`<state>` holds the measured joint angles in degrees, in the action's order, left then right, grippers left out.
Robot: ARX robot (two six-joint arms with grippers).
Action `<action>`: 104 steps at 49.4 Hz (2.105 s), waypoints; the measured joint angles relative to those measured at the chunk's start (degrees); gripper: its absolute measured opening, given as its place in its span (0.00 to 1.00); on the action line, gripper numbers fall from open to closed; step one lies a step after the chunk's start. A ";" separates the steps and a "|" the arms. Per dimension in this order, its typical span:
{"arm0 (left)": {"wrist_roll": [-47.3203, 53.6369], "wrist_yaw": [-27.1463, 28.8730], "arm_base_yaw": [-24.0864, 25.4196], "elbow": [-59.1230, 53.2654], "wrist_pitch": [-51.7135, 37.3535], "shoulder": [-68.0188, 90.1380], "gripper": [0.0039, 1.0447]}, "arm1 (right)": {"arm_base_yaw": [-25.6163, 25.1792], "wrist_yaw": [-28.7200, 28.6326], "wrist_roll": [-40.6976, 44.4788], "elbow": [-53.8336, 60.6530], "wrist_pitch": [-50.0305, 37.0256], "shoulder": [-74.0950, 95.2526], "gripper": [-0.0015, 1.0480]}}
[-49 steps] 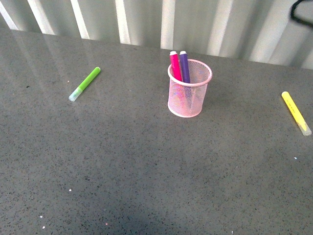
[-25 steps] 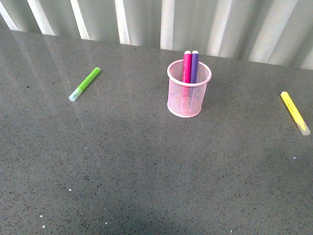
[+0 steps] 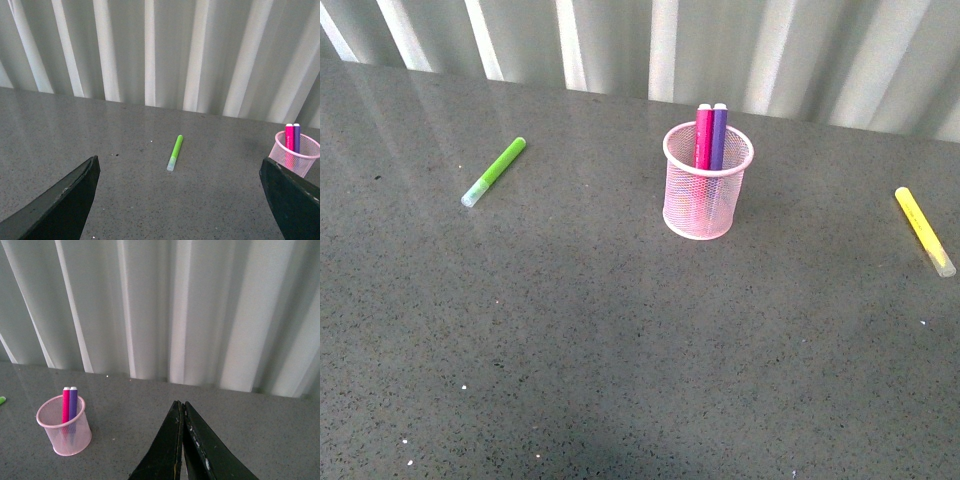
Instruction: Insert purple and pink pens into pink cup
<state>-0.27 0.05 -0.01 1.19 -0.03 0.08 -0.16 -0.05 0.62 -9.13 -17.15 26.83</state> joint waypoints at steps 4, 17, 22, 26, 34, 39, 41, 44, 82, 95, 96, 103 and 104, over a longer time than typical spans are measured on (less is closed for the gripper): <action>0.00 0.00 0.00 0.02 0.00 0.00 0.94 | 0.00 0.00 0.00 0.96 0.04 -1.25 0.03; 0.00 0.00 0.00 0.02 0.00 0.00 0.94 | 0.00 0.00 -0.02 4.76 2.05 -7.19 0.03; 0.00 -0.02 0.00 0.02 0.00 0.00 0.94 | 0.00 0.00 -0.02 5.53 2.97 -8.96 0.03; 0.00 0.00 0.00 0.02 0.00 0.00 0.94 | 0.00 0.02 -0.02 6.10 3.82 -10.40 0.03; 0.00 0.00 0.00 0.02 0.00 0.00 0.94 | 0.00 0.00 -0.02 6.75 5.51 -12.87 0.03; 0.00 0.00 0.00 0.02 0.00 0.00 0.94 | 0.00 0.00 -0.04 7.80 5.20 -14.38 0.03; 0.00 -0.02 0.00 0.02 0.00 0.00 0.94 | 0.00 0.02 -0.04 7.82 5.44 -14.97 0.03; 0.00 0.00 0.00 0.02 0.00 0.00 0.94 | 0.00 0.02 -0.04 7.82 5.99 -15.82 0.03; 0.00 -0.02 0.00 0.02 0.00 0.00 0.94 | 0.02 0.04 -0.09 7.80 17.05 -26.58 0.16; 0.00 -0.02 0.00 0.02 0.00 0.00 0.94 | 0.00 0.04 -0.07 7.80 17.05 -26.58 0.53; 0.00 -0.02 0.00 0.02 0.00 0.00 0.94 | 0.02 0.04 -0.07 7.80 17.05 -26.58 0.56; 0.00 -0.02 0.00 0.02 0.00 0.00 0.94 | 0.02 0.04 -0.07 7.80 17.05 -26.58 0.80; 0.00 -0.02 0.00 0.02 0.00 0.00 0.94 | 0.02 0.04 -0.07 7.80 17.05 -26.58 0.85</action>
<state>-0.27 0.03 -0.01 1.21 -0.03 0.08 -0.14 -0.01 0.56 -1.32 -0.10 0.25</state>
